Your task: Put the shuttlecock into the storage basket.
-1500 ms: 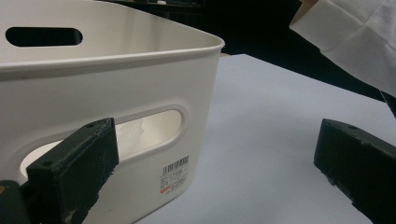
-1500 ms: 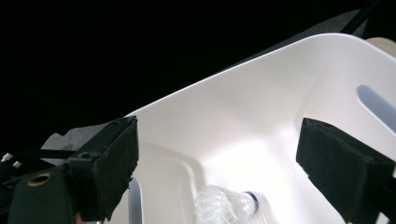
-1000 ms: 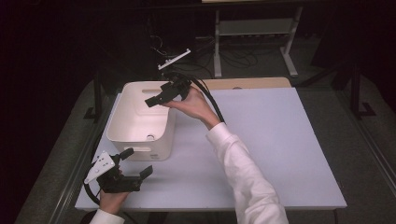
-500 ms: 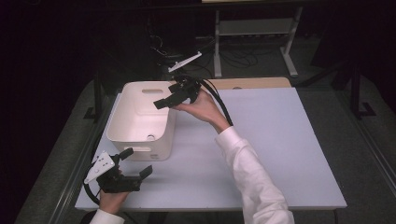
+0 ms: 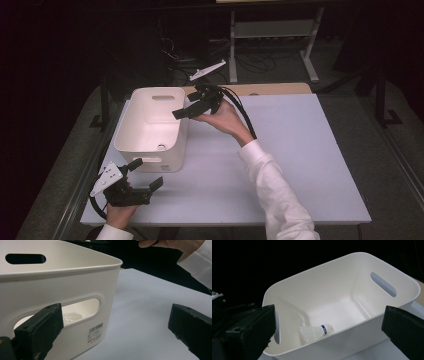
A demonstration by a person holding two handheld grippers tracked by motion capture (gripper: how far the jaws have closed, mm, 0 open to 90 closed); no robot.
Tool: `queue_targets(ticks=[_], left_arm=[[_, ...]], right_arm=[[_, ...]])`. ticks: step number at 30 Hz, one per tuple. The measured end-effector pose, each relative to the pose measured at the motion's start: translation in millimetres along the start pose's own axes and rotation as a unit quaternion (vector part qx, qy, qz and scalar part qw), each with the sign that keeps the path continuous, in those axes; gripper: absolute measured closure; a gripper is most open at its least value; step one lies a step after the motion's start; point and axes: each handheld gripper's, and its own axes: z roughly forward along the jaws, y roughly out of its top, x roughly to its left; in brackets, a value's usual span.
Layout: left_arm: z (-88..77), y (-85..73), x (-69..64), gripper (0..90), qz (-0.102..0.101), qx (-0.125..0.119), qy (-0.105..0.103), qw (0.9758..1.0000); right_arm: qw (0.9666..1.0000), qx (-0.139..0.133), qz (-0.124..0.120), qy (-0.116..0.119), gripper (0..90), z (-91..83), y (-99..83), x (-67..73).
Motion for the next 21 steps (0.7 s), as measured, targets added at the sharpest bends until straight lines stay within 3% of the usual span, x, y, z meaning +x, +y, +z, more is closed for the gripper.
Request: queue_targets(ticks=[10,14,15,21], left_arm=[[0.1,-0.1,0.4,0.0,0.003,0.002,0.001,1.0000],[0.0,0.4,1.7,0.0,0.013,0.002,-0.001,0.9999],[0.1,0.0,0.1,0.0,0.002,0.002,0.000,1.0000],[0.3,-0.1,0.1,0.0,0.002,0.002,0.000,1.0000]], right_arm=[[0.9999,-0.008,-0.001,-0.008,0.0,-9.6,-9.4,-1.1],[0.9995,-0.012,-0.013,-0.027,0.0,-14.3,-16.3,-0.6],[0.9995,-0.013,-0.011,-0.028,0.0,-15.1,-17.8,-1.1],[0.9993,-0.017,-0.010,-0.033,0.0,-20.2,-24.3,-3.4]])
